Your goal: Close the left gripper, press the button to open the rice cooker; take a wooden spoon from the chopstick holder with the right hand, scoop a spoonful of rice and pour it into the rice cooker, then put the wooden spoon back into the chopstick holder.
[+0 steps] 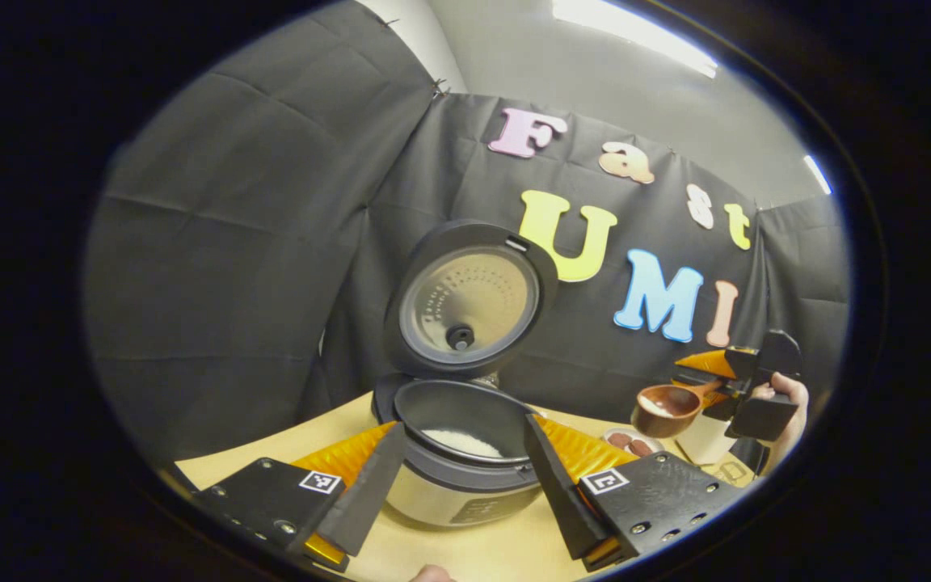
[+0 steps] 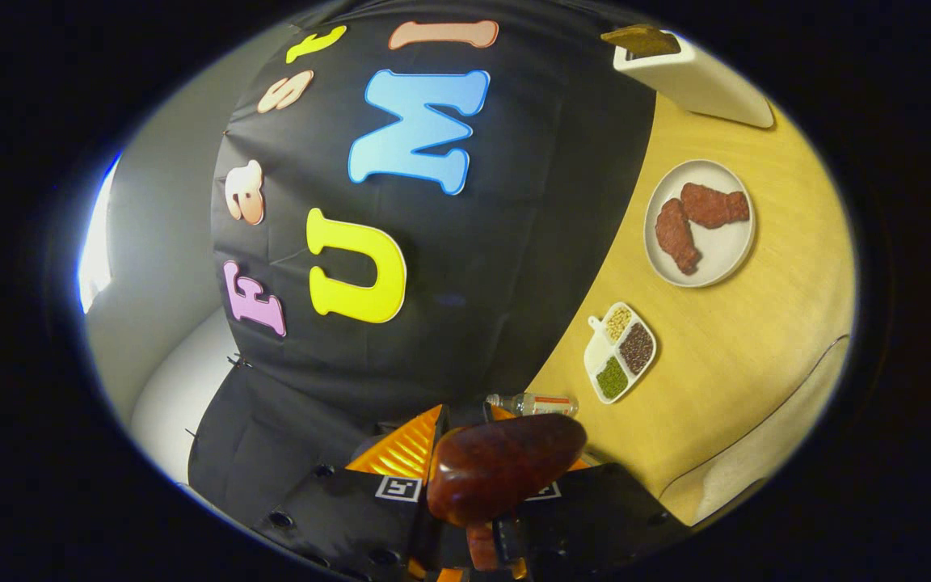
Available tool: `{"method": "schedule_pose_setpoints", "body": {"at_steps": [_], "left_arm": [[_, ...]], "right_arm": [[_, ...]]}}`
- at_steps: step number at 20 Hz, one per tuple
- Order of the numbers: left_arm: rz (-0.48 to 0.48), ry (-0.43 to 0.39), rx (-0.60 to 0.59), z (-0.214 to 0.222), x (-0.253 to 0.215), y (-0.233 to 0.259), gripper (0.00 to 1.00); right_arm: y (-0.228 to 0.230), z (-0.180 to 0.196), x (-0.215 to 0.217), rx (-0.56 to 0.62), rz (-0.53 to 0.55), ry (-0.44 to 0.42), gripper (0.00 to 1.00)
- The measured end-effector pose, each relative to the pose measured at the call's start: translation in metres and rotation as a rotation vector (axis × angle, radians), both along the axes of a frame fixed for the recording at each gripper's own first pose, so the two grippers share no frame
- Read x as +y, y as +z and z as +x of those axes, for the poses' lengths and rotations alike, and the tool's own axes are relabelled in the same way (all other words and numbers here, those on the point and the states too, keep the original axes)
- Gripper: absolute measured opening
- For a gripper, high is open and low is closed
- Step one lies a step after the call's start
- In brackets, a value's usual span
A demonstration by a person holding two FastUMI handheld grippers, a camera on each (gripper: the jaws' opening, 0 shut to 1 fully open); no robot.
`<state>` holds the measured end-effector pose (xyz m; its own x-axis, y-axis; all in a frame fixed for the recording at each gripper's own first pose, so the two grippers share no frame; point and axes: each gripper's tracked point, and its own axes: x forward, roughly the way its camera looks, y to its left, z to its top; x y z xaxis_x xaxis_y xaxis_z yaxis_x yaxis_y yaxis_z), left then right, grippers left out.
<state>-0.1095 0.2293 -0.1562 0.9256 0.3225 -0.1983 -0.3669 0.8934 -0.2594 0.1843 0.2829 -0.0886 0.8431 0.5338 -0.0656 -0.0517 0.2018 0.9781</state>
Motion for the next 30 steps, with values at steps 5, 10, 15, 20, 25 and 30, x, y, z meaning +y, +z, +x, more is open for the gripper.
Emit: {"method": "schedule_pose_setpoints", "body": {"at_steps": [5, 10, 15, 20, 25, 30], "left_arm": [[0.019, 0.036, 0.001, -0.012, 0.027, 0.004, 0.88], [0.025, 0.054, -0.042, -0.023, 0.045, 0.023, 0.88], [0.041, 0.081, -0.052, -0.035, 0.06, 0.029, 0.88], [0.002, 0.121, -0.037, -0.043, 0.075, 0.011, 0.88], [-0.012, 0.11, -0.032, -0.038, 0.072, 0.005, 0.88], [0.006, 0.096, -0.03, -0.033, 0.067, 0.007, 0.88]], "right_arm": [[0.013, 0.016, 0.071, -0.013, -0.063, 0.078, 0.24], [0.012, 0.032, 0.134, 0.001, -0.133, 0.127, 0.24], [0.008, 0.042, 0.173, -0.079, -0.327, 0.123, 0.24], [0.008, 0.051, 0.182, -0.229, -0.589, 0.098, 0.24], [0.001, 0.04, 0.204, -0.335, -0.779, 0.171, 0.25], [0.005, 0.026, 0.228, -0.493, -0.914, 0.214, 0.25]]}}
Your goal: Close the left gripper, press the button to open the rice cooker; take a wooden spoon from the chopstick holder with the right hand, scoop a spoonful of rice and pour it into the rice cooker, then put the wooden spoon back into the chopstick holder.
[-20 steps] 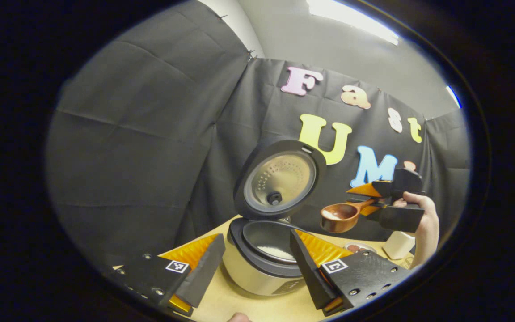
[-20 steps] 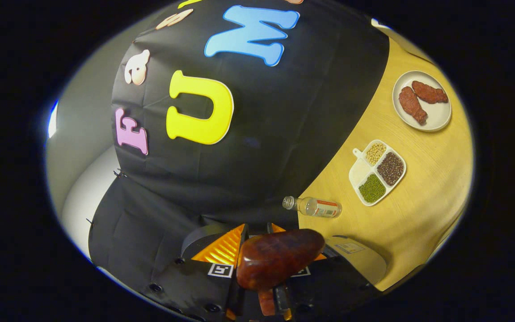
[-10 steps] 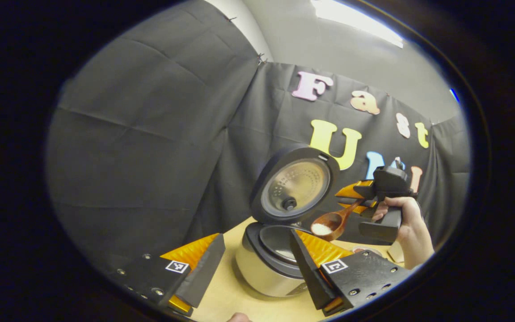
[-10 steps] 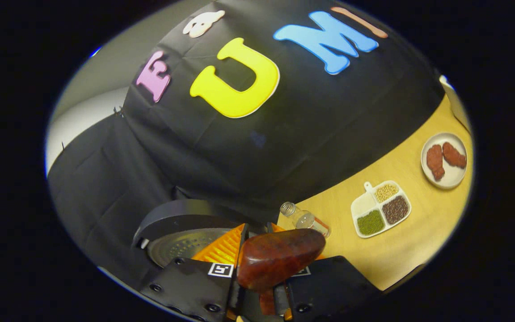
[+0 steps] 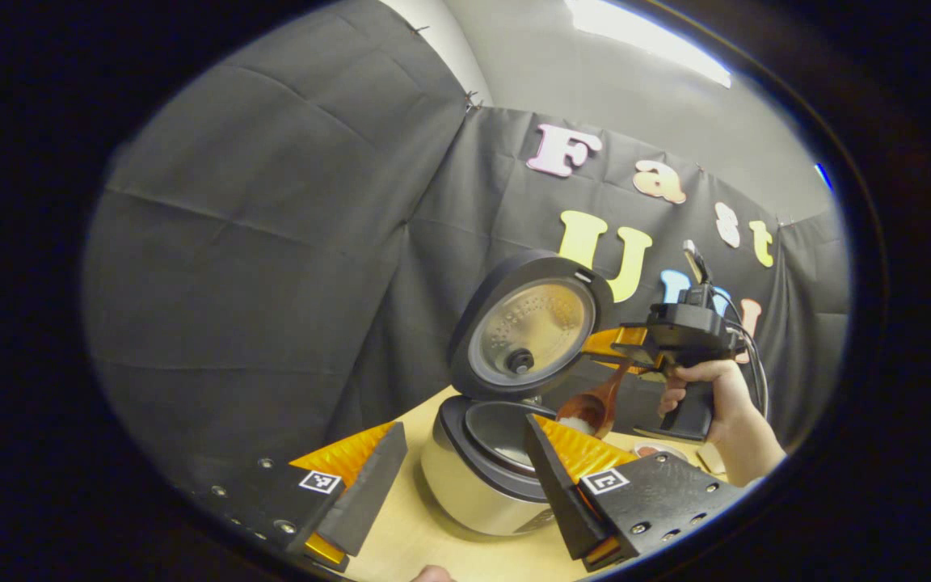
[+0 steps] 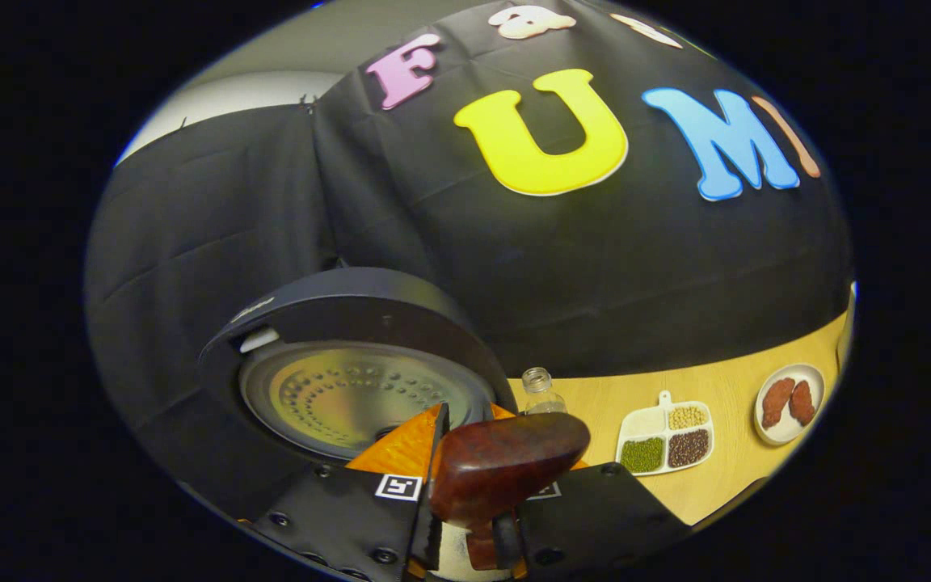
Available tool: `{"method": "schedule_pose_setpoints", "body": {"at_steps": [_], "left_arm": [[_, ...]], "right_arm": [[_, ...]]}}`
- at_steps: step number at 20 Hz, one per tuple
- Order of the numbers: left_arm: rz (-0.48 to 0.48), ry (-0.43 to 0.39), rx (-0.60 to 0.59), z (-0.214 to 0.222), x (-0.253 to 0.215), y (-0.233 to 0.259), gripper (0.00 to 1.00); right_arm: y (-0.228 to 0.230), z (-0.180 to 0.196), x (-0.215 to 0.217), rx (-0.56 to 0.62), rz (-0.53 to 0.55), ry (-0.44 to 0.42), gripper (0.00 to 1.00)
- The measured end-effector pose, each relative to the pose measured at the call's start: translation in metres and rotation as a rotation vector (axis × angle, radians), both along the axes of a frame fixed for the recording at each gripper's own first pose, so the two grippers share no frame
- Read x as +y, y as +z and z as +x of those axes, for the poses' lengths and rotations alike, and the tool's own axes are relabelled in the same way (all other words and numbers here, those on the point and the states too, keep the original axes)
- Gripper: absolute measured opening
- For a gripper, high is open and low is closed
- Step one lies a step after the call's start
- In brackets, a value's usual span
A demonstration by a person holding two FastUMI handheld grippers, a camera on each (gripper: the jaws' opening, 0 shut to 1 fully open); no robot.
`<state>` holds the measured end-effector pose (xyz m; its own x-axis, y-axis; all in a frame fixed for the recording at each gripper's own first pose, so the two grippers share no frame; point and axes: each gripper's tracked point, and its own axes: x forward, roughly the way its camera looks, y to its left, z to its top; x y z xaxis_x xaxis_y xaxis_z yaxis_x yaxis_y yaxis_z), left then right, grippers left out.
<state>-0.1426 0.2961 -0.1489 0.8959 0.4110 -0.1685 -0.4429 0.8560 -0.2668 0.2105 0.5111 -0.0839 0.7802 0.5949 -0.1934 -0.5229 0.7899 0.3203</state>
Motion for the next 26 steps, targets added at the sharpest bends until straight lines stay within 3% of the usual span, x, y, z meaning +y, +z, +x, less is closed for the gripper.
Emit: {"method": "schedule_pose_setpoints", "body": {"at_steps": [14, 19, 24, 26], "left_arm": [[0.004, 0.007, 0.003, 0.0, 0.004, -0.001, 0.88], [0.009, 0.001, 0.003, 0.0, 0.003, 0.001, 0.89], [0.002, 0.0, 0.002, 0.0, 0.001, 0.002, 0.92], [0.002, 0.0, 0.005, 0.0, 0.0, 0.003, 0.88]], "right_arm": [[0.024, -0.027, 0.028, -0.245, -0.136, 0.133, 0.25], [0.025, -0.044, 0.041, -0.33, -0.155, 0.217, 0.25], [0.029, -0.067, 0.049, -0.542, -0.287, 0.281, 0.24], [0.028, -0.073, 0.046, -0.579, -0.332, 0.275, 0.25]]}}
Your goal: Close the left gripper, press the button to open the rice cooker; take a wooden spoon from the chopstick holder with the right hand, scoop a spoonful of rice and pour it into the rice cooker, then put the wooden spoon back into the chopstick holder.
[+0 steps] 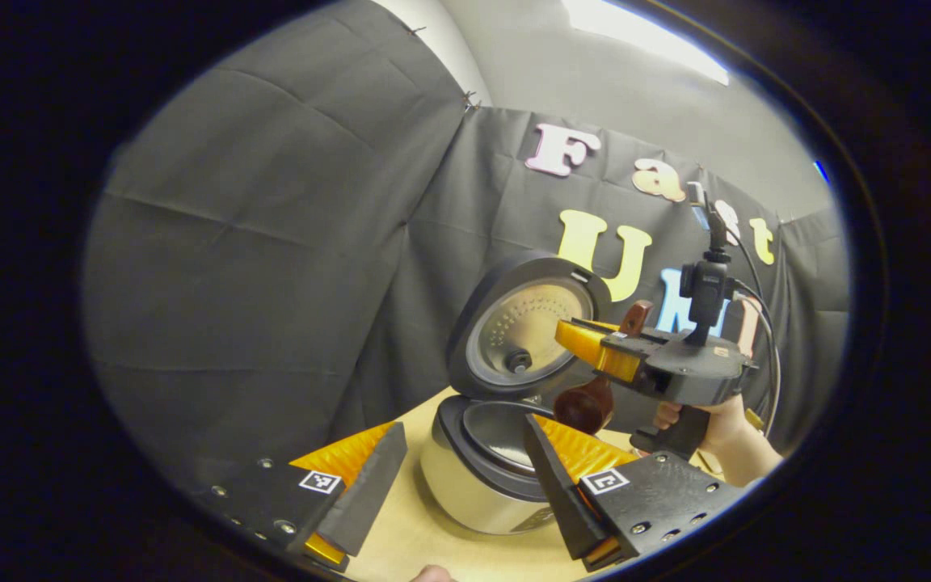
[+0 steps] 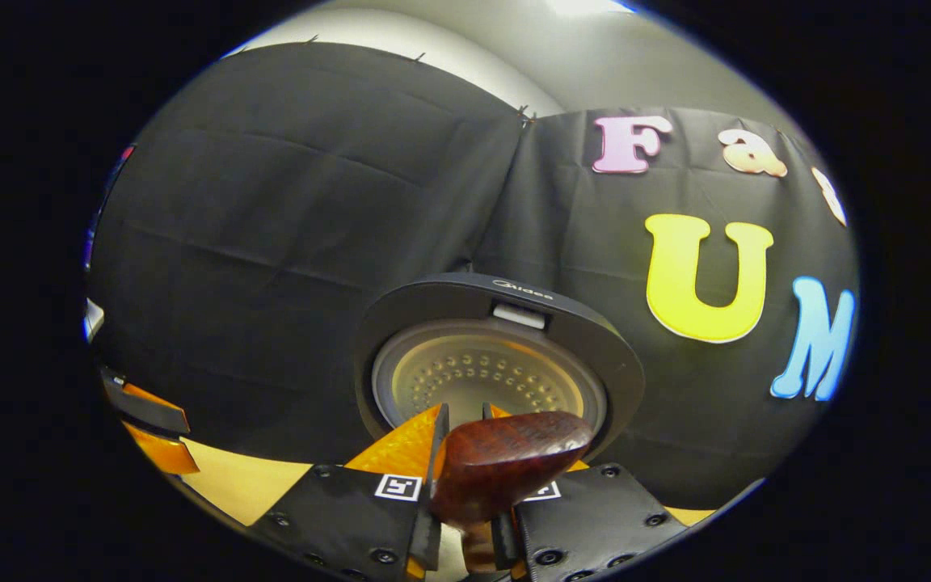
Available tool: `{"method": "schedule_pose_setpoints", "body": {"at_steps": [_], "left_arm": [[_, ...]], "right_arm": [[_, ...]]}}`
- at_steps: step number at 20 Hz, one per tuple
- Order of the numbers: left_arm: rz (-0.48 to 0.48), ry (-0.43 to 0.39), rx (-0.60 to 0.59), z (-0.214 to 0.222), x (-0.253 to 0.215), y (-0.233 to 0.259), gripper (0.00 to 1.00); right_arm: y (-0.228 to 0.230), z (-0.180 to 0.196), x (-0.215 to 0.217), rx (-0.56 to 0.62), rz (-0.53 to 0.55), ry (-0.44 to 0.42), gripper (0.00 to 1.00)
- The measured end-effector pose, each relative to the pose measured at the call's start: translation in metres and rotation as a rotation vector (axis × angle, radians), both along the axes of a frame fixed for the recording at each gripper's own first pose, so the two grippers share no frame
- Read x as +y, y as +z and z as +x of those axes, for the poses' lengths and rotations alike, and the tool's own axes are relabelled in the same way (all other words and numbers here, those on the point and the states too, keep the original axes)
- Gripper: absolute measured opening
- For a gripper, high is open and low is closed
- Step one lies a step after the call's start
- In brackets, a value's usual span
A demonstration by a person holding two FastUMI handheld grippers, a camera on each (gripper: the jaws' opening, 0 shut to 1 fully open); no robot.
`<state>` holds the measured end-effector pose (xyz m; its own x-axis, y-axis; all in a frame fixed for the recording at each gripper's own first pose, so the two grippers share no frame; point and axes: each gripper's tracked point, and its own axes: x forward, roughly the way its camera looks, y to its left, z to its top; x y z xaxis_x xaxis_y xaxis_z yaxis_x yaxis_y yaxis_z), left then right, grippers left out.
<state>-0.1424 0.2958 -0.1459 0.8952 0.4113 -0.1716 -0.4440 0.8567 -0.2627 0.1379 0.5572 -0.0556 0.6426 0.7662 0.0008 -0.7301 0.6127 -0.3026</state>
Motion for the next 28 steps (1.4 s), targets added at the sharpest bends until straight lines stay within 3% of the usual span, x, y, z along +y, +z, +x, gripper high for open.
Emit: {"method": "schedule_pose_setpoints", "body": {"at_steps": [2, 5, 6, 11, 14, 19, 28], "left_arm": [[0.009, -0.001, -0.003, 0.0, 0.0, 0.002, 0.92], [0.026, -0.007, -0.007, 0.002, -0.001, 0.003, 0.88], [0.028, -0.012, -0.009, 0.002, -0.001, 0.003, 0.92], [0.048, -0.064, -0.008, -0.001, -0.007, 0.003, 0.89], [0.082, -0.09, 0.004, -0.001, -0.01, -0.001, 0.88], [0.043, -0.177, -0.01, -0.003, -0.023, 0.001, 0.89], [0.078, -0.256, 0.007, 0.03, -0.084, 0.003, 0.89]], "right_arm": [[0.005, -0.004, -0.004, -0.002, 0.008, -0.001, 0.26], [0.032, -0.015, -0.025, 0.023, 0.087, -0.006, 0.26], [0.043, -0.02, -0.035, 0.031, 0.115, -0.008, 0.26], [0.09, -0.04, -0.118, 0.057, 0.211, -0.062, 0.25], [0.106, -0.039, -0.185, 0.062, 0.191, -0.153, 0.25], [0.123, -0.031, -0.316, 0.031, 0.212, -0.367, 0.24], [0.072, -0.015, -0.501, 0.119, 0.277, -0.626, 0.25]]}}
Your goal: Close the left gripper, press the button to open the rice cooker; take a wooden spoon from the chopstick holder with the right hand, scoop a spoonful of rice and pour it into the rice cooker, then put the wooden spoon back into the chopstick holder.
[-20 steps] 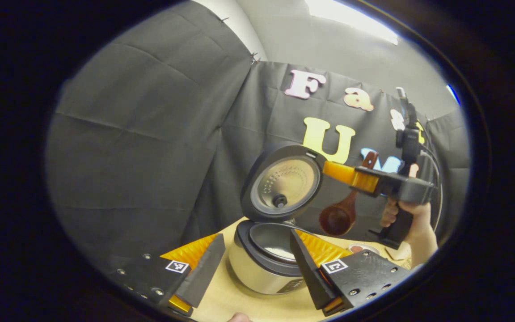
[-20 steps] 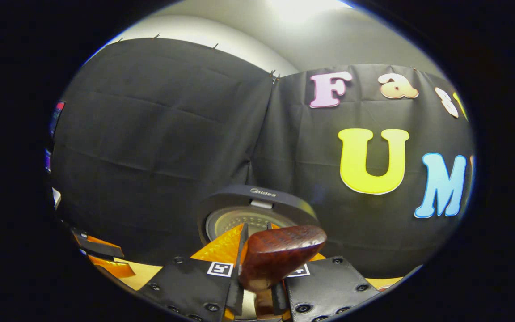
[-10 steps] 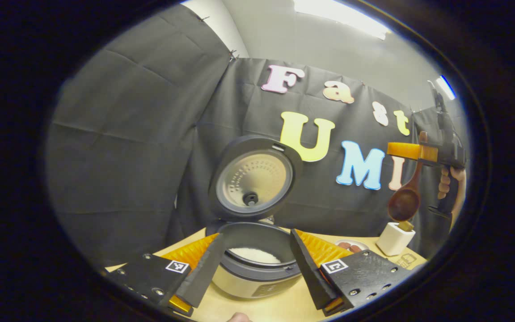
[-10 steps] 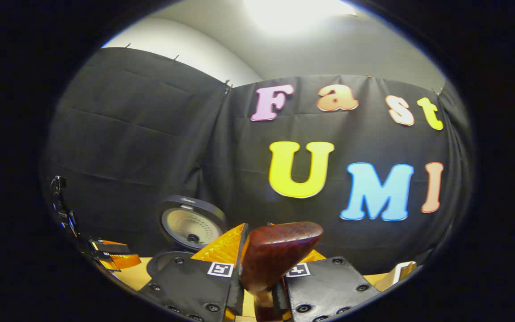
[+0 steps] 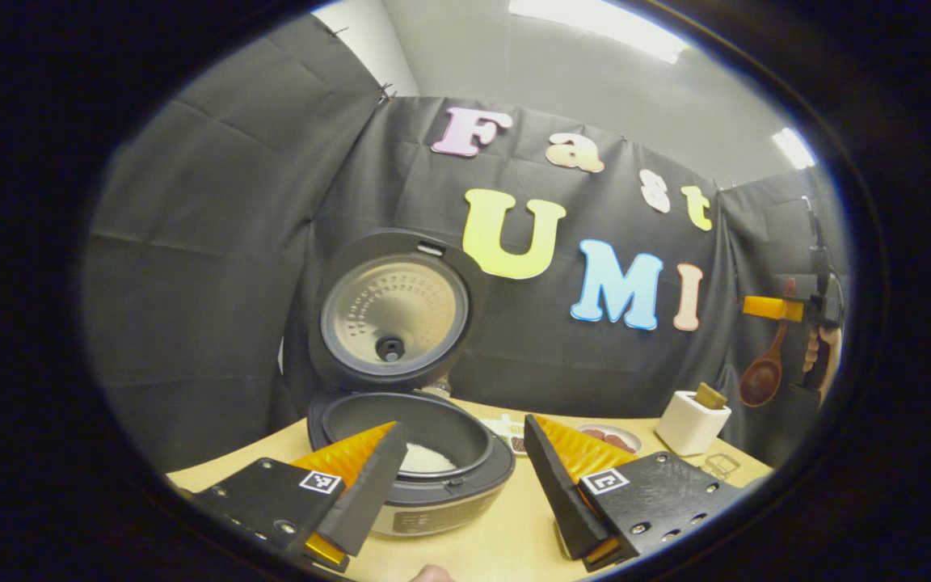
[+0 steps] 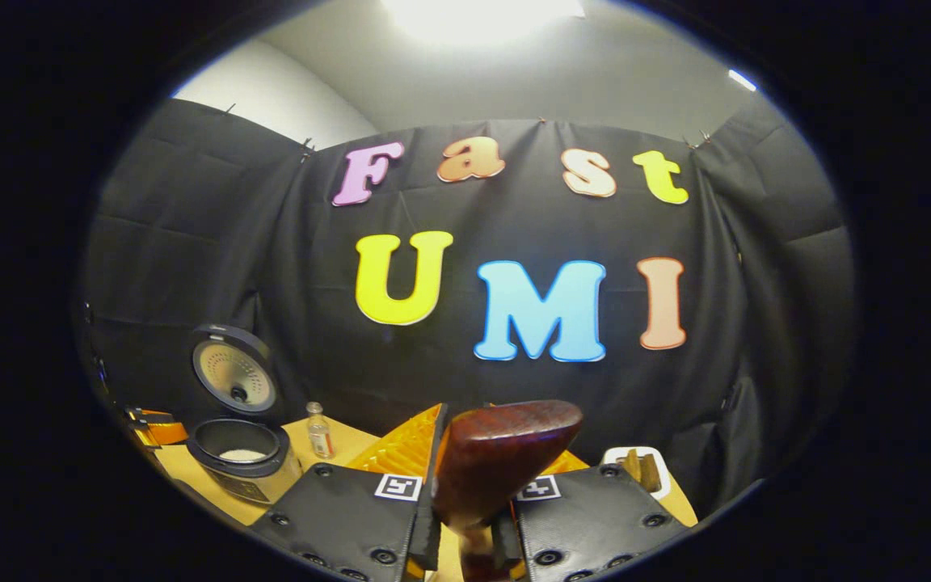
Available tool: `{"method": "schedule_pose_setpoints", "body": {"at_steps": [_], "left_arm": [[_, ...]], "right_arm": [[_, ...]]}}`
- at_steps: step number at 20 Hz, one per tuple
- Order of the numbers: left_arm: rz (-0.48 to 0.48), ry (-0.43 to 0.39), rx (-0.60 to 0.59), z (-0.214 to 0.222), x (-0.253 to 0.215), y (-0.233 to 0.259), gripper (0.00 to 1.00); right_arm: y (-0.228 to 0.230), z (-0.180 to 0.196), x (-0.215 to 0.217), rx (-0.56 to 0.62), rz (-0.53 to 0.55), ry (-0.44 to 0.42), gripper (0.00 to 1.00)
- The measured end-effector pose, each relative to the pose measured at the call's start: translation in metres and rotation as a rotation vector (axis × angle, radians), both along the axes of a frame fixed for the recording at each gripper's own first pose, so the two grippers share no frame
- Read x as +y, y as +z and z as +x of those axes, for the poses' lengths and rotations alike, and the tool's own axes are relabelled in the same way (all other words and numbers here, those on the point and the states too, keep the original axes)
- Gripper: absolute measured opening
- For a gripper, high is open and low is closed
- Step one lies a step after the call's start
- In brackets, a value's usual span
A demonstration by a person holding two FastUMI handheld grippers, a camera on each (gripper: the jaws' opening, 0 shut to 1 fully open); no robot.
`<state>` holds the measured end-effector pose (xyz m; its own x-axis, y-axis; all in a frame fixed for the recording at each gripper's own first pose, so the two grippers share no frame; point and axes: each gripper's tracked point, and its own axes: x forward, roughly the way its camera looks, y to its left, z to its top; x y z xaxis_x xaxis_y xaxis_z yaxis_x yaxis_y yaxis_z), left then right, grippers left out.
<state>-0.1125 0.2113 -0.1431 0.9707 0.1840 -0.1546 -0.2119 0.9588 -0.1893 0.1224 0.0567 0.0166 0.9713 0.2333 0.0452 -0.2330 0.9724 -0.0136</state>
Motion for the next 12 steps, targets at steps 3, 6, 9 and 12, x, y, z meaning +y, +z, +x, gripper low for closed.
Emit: {"method": "schedule_pose_setpoints", "body": {"at_steps": [3, 6, 9, 12], "left_arm": [[0.012, -0.024, 0.006, 0.006, -0.019, 0.001, 0.88], [0.037, -0.043, 0.016, 0.014, -0.041, 0.003, 0.88], [0.05, -0.064, 0.011, 0.023, -0.065, 0.009, 0.88], [0.069, -0.092, 0.013, 0.027, -0.085, 0.011, 0.88]], "right_arm": [[-0.024, -0.004, -0.038, 0.043, 0.066, -0.039, 0.25], [-0.052, -0.002, -0.076, 0.084, 0.112, -0.072, 0.25], [-0.087, -0.001, -0.094, 0.155, 0.178, -0.07, 0.26], [-0.121, 0.005, -0.107, 0.209, 0.223, -0.084, 0.25]]}}
